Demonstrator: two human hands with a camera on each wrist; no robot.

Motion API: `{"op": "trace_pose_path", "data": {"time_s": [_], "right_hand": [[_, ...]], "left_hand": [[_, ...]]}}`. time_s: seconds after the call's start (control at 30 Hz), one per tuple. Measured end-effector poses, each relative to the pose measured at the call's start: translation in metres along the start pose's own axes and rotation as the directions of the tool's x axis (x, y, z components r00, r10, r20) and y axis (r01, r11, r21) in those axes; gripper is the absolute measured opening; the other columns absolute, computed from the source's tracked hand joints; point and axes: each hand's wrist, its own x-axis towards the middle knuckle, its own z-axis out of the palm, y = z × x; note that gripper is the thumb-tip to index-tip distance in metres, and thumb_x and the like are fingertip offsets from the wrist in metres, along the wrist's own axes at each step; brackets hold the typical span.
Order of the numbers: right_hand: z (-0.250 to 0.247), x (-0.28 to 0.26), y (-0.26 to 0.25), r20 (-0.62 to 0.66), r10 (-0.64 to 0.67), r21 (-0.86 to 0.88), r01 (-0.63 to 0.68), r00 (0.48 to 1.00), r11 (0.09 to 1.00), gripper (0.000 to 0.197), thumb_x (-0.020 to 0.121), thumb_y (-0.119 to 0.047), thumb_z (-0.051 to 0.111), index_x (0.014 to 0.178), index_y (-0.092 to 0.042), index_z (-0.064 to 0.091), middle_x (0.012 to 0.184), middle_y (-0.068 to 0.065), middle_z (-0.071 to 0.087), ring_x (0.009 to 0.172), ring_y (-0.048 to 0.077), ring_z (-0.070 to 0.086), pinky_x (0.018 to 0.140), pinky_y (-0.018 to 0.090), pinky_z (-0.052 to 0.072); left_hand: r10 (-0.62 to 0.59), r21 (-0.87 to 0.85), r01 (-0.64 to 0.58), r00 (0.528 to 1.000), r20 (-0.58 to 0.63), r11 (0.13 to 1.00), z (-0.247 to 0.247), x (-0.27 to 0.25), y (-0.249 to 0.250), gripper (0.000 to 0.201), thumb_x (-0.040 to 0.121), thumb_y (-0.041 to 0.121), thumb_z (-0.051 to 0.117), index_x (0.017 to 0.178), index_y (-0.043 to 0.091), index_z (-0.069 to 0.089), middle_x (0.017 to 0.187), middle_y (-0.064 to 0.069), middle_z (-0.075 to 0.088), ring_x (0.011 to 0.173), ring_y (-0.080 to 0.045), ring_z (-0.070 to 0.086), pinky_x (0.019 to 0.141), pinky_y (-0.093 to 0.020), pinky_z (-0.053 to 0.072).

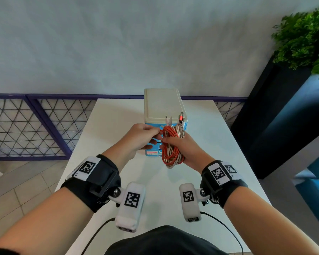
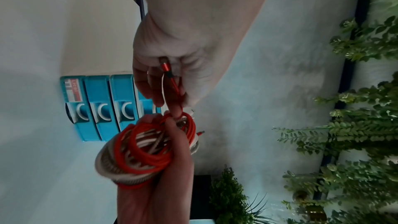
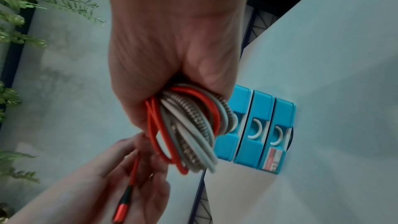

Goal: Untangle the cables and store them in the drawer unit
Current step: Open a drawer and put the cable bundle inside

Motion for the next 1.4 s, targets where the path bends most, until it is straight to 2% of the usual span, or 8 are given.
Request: {"op": "trace_pose_path", "data": {"time_s": [0.3, 0.57, 0.77, 0.9, 1.0, 1.1, 1.23, 1.4], "right_hand": [[0.024, 0.011, 0.002, -0.1, -0.025, -0.127, 0.012, 0.995, 0.992, 0.059, 0.072, -0.062, 0.066, 0.109, -0.015, 0.067, 0.098, 0.012, 0.073, 0.091, 0.023, 0.072, 0.081, 0.041, 0.058], [0.013, 0.006, -0.007, -0.054, 0.058, -0.124, -0.065, 0.997, 0.99, 0.027, 0.086, -0.021, 0.067, 0.102, 0.0, 0.064, 0.081, 0.01, 0.064, 0.07, 0.019, 0.065, 0.057, 0.026, 0.053], [-0.006, 0.006, -0.024, -0.021, 0.142, -0.308, -0.141, 0.99, 0.941, 0.012, 0.088, -0.011, 0.057, 0.085, -0.003, 0.065, 0.079, 0.012, 0.068, 0.063, 0.02, 0.064, 0.065, 0.035, 0.056], [-0.002, 0.002, -0.032, 0.164, 0.295, -0.438, -0.199, 0.941, 0.877, 0.01, 0.09, -0.006, 0.058, 0.085, 0.0, 0.063, 0.073, 0.011, 0.069, 0.067, 0.023, 0.064, 0.067, 0.032, 0.057], [0.009, -0.003, -0.036, 0.289, 0.395, -0.52, -0.204, 0.872, 0.829, 0.005, 0.09, -0.001, 0.058, 0.093, 0.001, 0.06, 0.074, 0.011, 0.066, 0.068, 0.021, 0.065, 0.06, 0.03, 0.058], [0.014, -0.002, -0.036, 0.341, 0.415, -0.546, -0.182, 0.844, 0.818, 0.005, 0.088, 0.002, 0.059, 0.09, -0.002, 0.059, 0.078, 0.011, 0.064, 0.069, 0.015, 0.067, 0.064, 0.027, 0.059], [0.011, -0.002, -0.033, 0.365, 0.439, -0.605, -0.149, 0.821, 0.782, 0.004, 0.088, -0.003, 0.06, 0.089, -0.001, 0.062, 0.084, 0.012, 0.067, 0.08, 0.02, 0.065, 0.073, 0.029, 0.057], [0.008, 0.003, -0.035, 0.258, 0.341, -0.822, 0.02, 0.904, 0.569, 0.027, 0.08, -0.023, 0.071, 0.1, -0.006, 0.065, 0.095, 0.011, 0.07, 0.089, 0.026, 0.068, 0.086, 0.036, 0.056]], "left_hand": [[-0.057, -0.396, 0.08, 0.996, 0.071, 0.915, 0.036, -0.013, -0.004, 0.059, 0.096, 0.058, 0.023, 0.117, 0.017, 0.059, 0.117, -0.01, 0.066, 0.105, -0.02, 0.063, 0.092, -0.039, 0.05], [-0.133, -0.634, 0.371, 0.911, 0.39, 0.678, 0.019, -0.017, 0.0, 0.095, 0.089, 0.069, -0.001, 0.142, -0.001, 0.035, 0.141, -0.031, 0.041, 0.133, -0.043, 0.038, 0.101, -0.037, 0.041], [0.196, 0.127, -0.223, 0.962, 0.192, 0.967, -0.001, -0.009, -0.023, 0.047, 0.1, 0.017, 0.042, 0.144, 0.027, 0.028, 0.149, 0.006, 0.037, 0.139, -0.014, 0.033, 0.108, -0.03, 0.034], [0.493, 0.769, -0.602, 0.747, 0.447, 0.215, -0.017, -0.002, -0.032, 0.1, 0.086, 0.018, 0.065, 0.15, 0.025, -0.011, 0.16, 0.004, -0.012, 0.148, -0.013, -0.007, 0.121, -0.04, 0.01], [0.575, 0.78, -0.61, 0.591, 0.566, -0.14, -0.009, -0.001, -0.028, 0.089, 0.08, 0.031, 0.068, 0.15, 0.016, 0.014, 0.16, -0.004, 0.012, 0.148, -0.017, 0.005, 0.12, -0.043, 0.01], [0.652, 0.718, -0.645, 0.431, 0.624, -0.261, -0.009, 0.005, -0.028, 0.05, 0.076, 0.019, 0.068, 0.122, 0.011, 0.051, 0.121, -0.007, 0.061, 0.126, -0.022, 0.052, 0.117, -0.045, 0.023], [0.703, 0.708, -0.65, 0.366, 0.61, -0.276, -0.004, 0.007, -0.025, 0.027, 0.069, 0.013, 0.073, 0.09, 0.011, 0.055, 0.081, -0.006, 0.064, 0.079, -0.022, 0.064, 0.107, -0.043, 0.041], [0.623, 0.737, -0.668, 0.534, 0.571, -0.103, 0.002, 0.01, -0.029, 0.033, 0.066, 0.023, 0.077, 0.086, 0.011, 0.054, 0.078, -0.005, 0.064, 0.067, -0.026, 0.062, 0.05, -0.032, 0.048]]}}
